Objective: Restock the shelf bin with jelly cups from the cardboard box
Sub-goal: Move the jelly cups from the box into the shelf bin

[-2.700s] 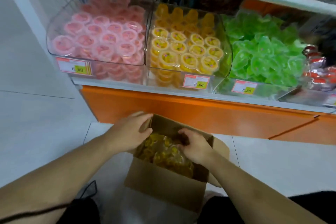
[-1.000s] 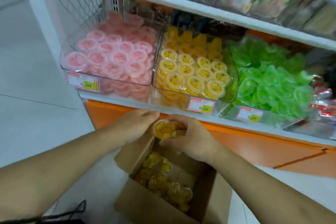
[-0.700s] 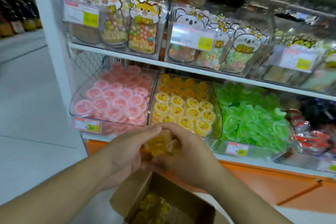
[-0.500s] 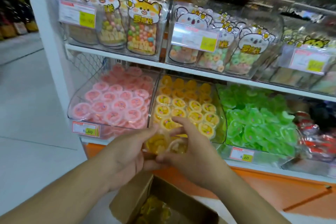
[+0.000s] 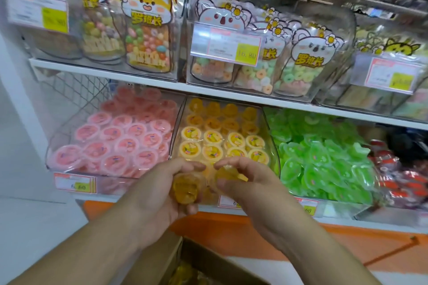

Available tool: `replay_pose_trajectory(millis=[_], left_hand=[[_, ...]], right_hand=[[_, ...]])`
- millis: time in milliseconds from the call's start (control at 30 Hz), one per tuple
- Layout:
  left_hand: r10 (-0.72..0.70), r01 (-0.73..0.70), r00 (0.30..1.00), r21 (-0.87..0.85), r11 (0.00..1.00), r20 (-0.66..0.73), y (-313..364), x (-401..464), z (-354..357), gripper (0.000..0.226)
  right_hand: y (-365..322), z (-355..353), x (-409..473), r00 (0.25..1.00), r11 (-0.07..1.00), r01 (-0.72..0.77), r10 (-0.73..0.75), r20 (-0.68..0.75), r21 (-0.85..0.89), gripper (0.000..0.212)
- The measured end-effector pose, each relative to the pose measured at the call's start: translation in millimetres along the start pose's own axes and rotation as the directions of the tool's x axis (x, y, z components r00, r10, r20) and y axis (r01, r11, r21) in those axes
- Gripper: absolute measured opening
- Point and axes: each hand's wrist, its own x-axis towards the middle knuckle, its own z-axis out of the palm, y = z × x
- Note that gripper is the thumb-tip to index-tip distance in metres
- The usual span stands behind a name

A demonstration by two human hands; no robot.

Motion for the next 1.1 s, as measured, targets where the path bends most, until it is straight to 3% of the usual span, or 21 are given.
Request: replay_pose_trajectory(millis=[100,167,267,400,500,567,700,867,1100], left_hand=[[0.031,-0.036,0.999,0.135,0.99,0.042,12.4,9.2,5.3,0.029],[0.105,-0.118,0.99,0.151,0.981,0.089,17.8,13.6,-0.6,0.032],[0.216,-0.212,0.976,0.201,0.956,0.002,29.2,22.4,-10.2,0.031],[0.375,-0.345,0.926,0.291,0.892,-0.051,41.2,31.4,-31.7,0.034],[0.386,-0.349,0.919,0.291,0.891,-0.079,42.2,34.0,-40.8,0.01],[0.379,-0.33,0.921,0.338,0.882,-0.089,39.7,36.9,-48.5,0.033],[0.394,-0.332,0.912,0.354,0.874,-0.118,47.1,42.2,-56.7,0.029],[0.403,-0.345,0.907,0.33,0.879,-0.124,49.2,47.5,-62.0,0.017],[0.411,-0.36,0.905,0.319,0.877,-0.107,47.8,44.3,-59.8,0.002]], right_hand=[[-1.0,-2.4,1.6,0.988,0.968,0.062,-0.095,-0.125,-0.245,0.017],[-1.8,-3.9,6.4,0.967,0.891,0.134,-0.214,-0.14,-0.434,0.022],[-7.8,-1.1,20.7,0.944,0.803,0.191,-0.309,-0.12,-0.565,0.03],[-17.2,11.3,66.9,0.915,0.823,0.21,-0.356,-0.19,-0.528,0.034],[-22.8,22.3,116.2,0.905,0.805,0.183,-0.363,-0.224,-0.564,0.033],[-23.4,27.6,148.2,0.904,0.768,0.171,-0.372,-0.212,-0.618,0.035],[-19.1,40.3,192.8,0.887,0.73,0.19,-0.414,-0.203,-0.656,0.033],[-13.3,45.1,206.5,0.866,0.659,0.188,-0.461,-0.193,-0.729,0.028],[-14.1,42.7,187.2,0.881,0.64,0.191,-0.446,-0.157,-0.744,0.025]])
